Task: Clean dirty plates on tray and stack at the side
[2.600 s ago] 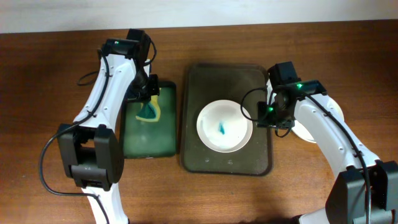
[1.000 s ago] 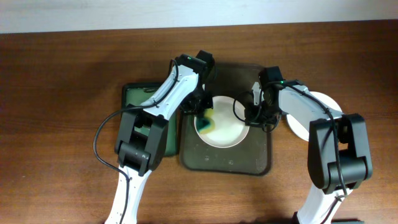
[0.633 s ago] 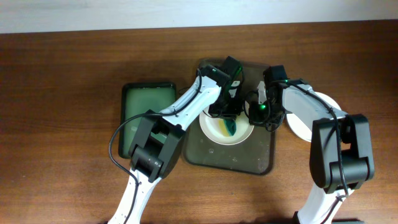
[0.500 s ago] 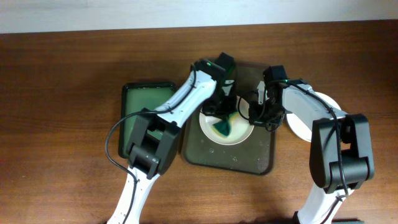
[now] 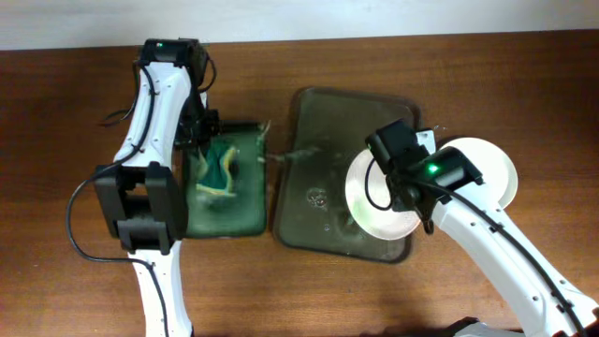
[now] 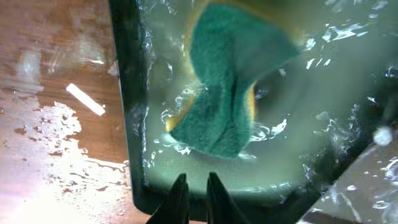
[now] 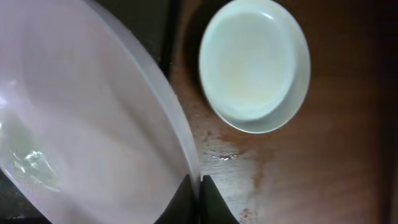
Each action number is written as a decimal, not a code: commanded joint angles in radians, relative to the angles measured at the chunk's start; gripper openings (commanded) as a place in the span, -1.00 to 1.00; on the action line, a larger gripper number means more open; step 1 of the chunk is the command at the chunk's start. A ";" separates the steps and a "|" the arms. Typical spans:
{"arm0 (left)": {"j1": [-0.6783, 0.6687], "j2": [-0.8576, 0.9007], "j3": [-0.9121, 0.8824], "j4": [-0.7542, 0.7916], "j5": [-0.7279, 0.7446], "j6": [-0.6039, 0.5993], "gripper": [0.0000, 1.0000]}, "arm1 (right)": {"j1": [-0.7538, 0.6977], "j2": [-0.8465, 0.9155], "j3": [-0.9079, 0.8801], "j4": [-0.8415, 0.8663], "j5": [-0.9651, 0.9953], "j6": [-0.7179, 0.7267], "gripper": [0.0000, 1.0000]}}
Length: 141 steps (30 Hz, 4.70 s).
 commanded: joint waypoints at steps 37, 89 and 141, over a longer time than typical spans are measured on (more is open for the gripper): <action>-0.005 -0.657 -0.015 -0.040 -0.003 0.053 1.00 | 0.446 -0.027 0.176 -0.083 0.688 0.071 -0.92; -0.005 -0.657 -0.015 -0.040 -0.003 0.053 0.99 | 0.446 -0.024 0.176 -0.082 0.657 0.076 -0.91; -0.005 -0.657 -0.016 -0.041 -0.003 0.053 0.99 | -0.100 -0.019 0.176 0.002 0.076 0.092 -0.92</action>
